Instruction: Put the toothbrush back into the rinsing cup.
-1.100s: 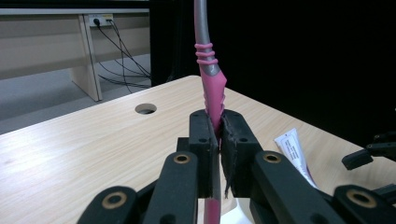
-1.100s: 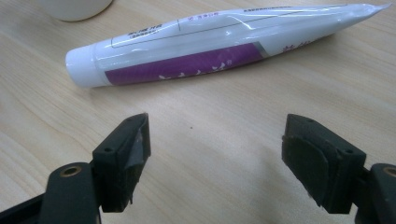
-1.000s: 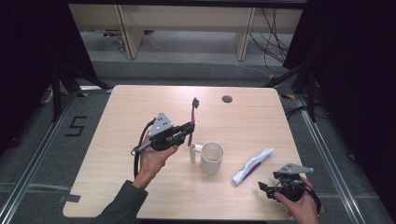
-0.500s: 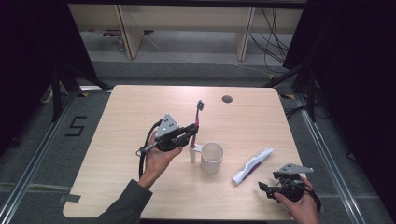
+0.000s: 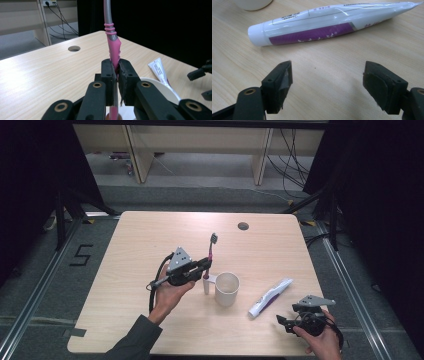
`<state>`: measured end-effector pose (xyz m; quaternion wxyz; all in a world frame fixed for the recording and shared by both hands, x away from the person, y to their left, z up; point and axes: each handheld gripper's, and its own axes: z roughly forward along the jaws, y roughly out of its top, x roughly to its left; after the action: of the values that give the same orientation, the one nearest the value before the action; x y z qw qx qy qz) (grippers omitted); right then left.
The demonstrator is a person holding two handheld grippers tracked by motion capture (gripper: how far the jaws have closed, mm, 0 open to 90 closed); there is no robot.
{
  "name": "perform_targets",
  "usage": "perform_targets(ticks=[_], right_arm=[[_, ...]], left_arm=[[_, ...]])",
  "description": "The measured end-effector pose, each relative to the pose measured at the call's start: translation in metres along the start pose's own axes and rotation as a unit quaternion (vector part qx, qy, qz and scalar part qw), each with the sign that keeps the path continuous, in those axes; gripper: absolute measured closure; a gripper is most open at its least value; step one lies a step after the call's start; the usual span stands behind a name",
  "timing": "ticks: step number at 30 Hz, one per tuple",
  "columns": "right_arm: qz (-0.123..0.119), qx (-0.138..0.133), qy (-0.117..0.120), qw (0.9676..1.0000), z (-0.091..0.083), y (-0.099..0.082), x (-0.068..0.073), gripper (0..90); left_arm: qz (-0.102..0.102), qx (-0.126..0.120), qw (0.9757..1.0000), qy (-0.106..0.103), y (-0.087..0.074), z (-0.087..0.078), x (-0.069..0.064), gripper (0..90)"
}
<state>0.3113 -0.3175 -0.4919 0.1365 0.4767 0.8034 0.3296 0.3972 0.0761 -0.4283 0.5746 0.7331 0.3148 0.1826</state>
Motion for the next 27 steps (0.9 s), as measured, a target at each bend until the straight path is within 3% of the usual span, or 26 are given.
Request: perform_targets(ticks=[4, 10, 11, 27], right_arm=[[0.007, 0.006, -0.001, 1.0000, -0.001, 0.000, 0.001, 24.6], [0.000, -0.004, 0.001, 1.0000, 0.001, 0.000, 0.000, 24.6], [-0.014, -0.004, -0.003, 0.9999, 0.001, -0.001, -0.002, 24.6], [-0.016, -0.009, 0.002, 0.9998, 0.003, -0.001, -0.002, 24.6]], left_arm=[[0.002, 0.009, 1.0000, -0.004, -0.006, -0.001, 0.000, 82.5], [0.001, 0.016, 0.9998, -0.009, -0.011, -0.002, 0.000, 82.3], [0.001, 0.020, 0.9998, -0.006, -0.013, -0.003, 0.001, 82.3], [0.001, 0.043, 0.9990, -0.009, -0.028, 0.000, 0.002, 79.2]])
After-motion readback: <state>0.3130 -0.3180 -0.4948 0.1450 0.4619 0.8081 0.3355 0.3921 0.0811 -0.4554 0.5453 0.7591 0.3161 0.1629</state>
